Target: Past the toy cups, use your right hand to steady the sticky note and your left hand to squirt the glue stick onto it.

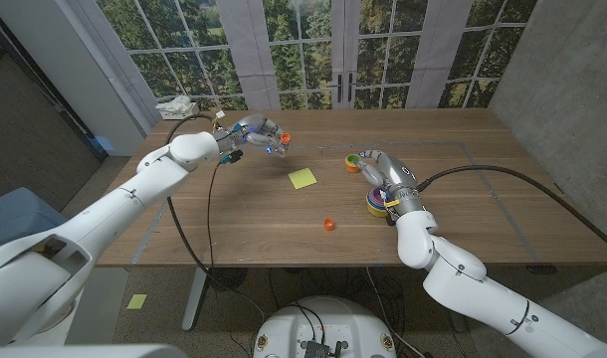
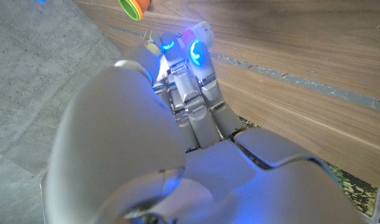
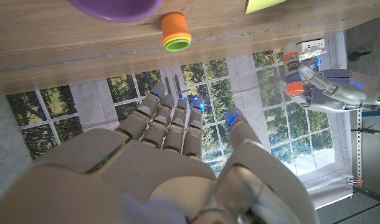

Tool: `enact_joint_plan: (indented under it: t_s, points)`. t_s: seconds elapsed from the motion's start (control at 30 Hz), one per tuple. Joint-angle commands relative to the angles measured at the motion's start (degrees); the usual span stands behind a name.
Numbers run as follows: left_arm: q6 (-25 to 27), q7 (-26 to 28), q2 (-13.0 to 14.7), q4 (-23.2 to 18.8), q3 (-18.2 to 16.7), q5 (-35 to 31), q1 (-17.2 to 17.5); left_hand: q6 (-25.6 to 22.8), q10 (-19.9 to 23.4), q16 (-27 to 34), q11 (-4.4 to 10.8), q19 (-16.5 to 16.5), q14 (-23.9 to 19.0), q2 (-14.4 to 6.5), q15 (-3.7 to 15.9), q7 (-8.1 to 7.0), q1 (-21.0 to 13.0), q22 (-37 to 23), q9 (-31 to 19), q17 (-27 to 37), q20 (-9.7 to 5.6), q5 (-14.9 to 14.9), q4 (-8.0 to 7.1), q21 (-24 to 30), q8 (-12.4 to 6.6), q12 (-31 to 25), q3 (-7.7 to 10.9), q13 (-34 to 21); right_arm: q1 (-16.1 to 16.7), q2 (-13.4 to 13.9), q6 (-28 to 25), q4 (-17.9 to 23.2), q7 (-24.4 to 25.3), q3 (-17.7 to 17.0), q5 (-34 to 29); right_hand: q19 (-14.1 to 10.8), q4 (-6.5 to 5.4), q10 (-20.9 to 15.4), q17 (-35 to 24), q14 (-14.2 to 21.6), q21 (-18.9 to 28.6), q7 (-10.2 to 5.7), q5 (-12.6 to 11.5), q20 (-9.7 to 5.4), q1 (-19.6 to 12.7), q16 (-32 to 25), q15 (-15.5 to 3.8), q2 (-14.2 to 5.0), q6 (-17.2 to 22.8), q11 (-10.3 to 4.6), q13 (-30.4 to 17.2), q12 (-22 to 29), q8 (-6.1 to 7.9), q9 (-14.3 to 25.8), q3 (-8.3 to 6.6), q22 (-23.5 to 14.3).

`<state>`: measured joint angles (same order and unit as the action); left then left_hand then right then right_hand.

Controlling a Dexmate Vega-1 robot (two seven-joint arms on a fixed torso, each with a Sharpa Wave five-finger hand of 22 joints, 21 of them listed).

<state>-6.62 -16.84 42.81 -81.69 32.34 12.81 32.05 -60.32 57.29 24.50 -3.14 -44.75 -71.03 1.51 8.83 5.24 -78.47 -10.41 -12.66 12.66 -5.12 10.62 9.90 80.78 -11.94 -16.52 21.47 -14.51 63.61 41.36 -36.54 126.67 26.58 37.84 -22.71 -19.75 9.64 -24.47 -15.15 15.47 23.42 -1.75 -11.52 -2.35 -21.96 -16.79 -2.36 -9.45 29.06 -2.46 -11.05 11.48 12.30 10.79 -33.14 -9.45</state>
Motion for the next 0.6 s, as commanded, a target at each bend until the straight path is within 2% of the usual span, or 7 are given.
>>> enact_joint_plan:
  t_s: [0.03,0.17,0.4,0.5,0.6]
  points:
    - [0.64,-2.72,-0.15,0.46,0.40,1.91,-1.21,-7.32,10.46,-0.27,9.85,-0.60,-4.69,-1.64,4.98,-3.55,-1.38,0.04,-0.33,0.10,-6.65,0.38,-0.05,-0.03,-0.19,-0.01,-0.06,-4.46,-2.10,-0.74,0.30,-1.54,-2.67,2.54,-2.37,-0.45,-0.03,-0.52,-0.19,0.43,-0.21,-0.15,-0.36,-2.85,-0.29,-0.10,-3.99,-0.45,0.64,-0.17,-0.22,0.31,-0.14,0.30,-0.10,-0.31]
    - [1.51,-4.51,-0.66,1.54,0.69,3.18,-2.14,-7.32,10.55,-0.30,9.72,-0.63,-4.69,-1.66,4.98,-3.52,-1.42,0.04,-0.34,0.09,-6.65,0.41,-0.04,-0.04,-0.18,0.02,-0.07,-4.47,-2.97,-1.14,0.22,-2.18,-3.85,3.62,-3.24,-0.67,-0.10,-0.56,-0.22,0.48,-0.25,-0.34,-0.40,-3.02,-0.58,-0.15,-4.15,-0.62,0.73,-0.21,-0.23,0.31,-0.15,0.32,-0.15,-0.32]
    - [2.30,-5.97,-1.35,3.01,0.48,5.52,-2.79,-7.25,10.59,-0.35,9.74,-0.65,-4.65,-1.69,4.98,-3.37,-1.49,0.04,-0.35,0.09,-6.66,0.45,-0.03,-0.08,-0.14,0.08,-0.07,-4.53,-3.83,-1.79,-0.23,-2.77,-5.09,4.94,-4.79,-0.53,-0.71,-0.60,-0.53,0.38,-0.78,-1.51,-0.71,-4.22,-2.12,-0.39,-5.48,-1.96,1.04,-1.51,-0.29,0.29,-0.21,0.39,-0.94,-0.38]
    - [2.46,-6.39,-1.60,3.56,0.40,6.27,-3.01,-7.24,10.62,-0.39,9.70,-0.65,-4.62,-1.68,4.99,-3.37,-1.52,0.03,-0.35,0.07,-6.67,0.47,-0.02,-0.09,-0.13,0.11,-0.09,-4.55,-4.05,-2.07,0.13,-3.14,-5.18,5.08,-5.05,-0.83,-1.60,-0.63,-1.02,0.29,-1.02,-2.40,-1.15,-5.28,-4.17,-0.69,-6.50,-3.02,1.38,-2.32,-0.36,0.29,-0.26,0.46,-2.63,-0.45]
    - [2.69,-7.18,-1.86,4.33,0.49,6.95,-3.48,-7.28,10.66,-0.35,9.63,-0.66,-4.70,-1.65,4.98,-3.41,-1.54,0.02,-0.36,0.13,-6.67,0.48,-0.02,-0.09,-0.14,0.13,-0.12,-4.59,-4.35,-2.04,0.53,-3.25,-5.84,5.31,-5.23,-0.95,-2.15,-0.90,-1.29,0.23,-1.08,-2.56,-1.25,-5.59,-4.81,-0.84,-6.73,-3.13,1.63,-2.46,-0.39,0.40,-0.23,0.50,-3.24,-0.48]
